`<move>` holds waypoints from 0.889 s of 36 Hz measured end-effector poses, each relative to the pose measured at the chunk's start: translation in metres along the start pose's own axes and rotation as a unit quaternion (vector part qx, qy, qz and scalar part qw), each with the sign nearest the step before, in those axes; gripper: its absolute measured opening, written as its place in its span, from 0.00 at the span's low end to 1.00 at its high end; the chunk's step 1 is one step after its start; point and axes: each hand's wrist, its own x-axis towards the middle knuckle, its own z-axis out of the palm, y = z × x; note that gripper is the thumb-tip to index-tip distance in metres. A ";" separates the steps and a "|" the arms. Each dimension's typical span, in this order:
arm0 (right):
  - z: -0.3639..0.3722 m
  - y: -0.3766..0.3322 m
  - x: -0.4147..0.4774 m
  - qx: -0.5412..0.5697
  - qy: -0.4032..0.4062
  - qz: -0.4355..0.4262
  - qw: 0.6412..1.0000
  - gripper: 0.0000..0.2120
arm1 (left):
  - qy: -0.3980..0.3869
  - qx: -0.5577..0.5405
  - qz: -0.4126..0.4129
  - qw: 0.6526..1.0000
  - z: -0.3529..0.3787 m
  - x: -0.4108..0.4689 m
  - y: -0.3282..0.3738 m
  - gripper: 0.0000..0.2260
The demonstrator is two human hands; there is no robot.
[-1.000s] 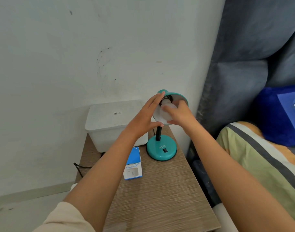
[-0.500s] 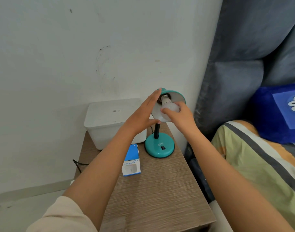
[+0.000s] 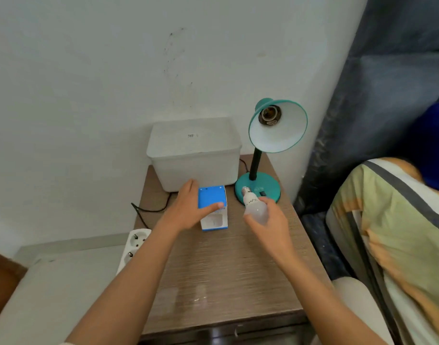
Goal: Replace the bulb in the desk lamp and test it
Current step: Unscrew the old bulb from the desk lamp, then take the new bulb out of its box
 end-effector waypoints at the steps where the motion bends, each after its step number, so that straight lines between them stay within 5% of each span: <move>1: 0.006 0.007 0.002 -0.018 -0.014 0.008 1.000 0.26 | 0.000 -0.006 -0.002 1.000 0.003 0.000 -0.006 0.32; 4: 0.021 0.023 0.009 -0.062 -0.041 0.025 0.997 0.26 | -0.012 -0.024 0.005 1.000 0.011 0.003 -0.017 0.30; 11: 0.039 0.036 0.030 -0.121 -0.074 0.015 0.990 0.29 | -0.038 -0.073 -0.005 0.997 0.023 0.006 -0.028 0.49; 20: 0.043 0.033 0.045 -0.139 -0.103 0.000 0.985 0.34 | -0.025 -0.147 -0.019 0.989 0.033 0.010 -0.035 0.48; 26: 0.026 0.006 0.050 -0.069 -0.018 -0.150 0.986 0.22 | -0.004 -0.175 0.006 0.985 0.035 0.006 -0.033 0.41; 29: 0.025 -0.015 0.063 -0.115 -0.088 -0.216 0.966 0.19 | -0.006 -0.182 0.013 0.983 0.036 0.003 -0.032 0.36; 32: 0.029 -0.030 0.073 -0.205 -0.206 -0.261 0.921 0.17 | -0.020 -0.183 0.004 0.983 0.038 -0.001 -0.033 0.45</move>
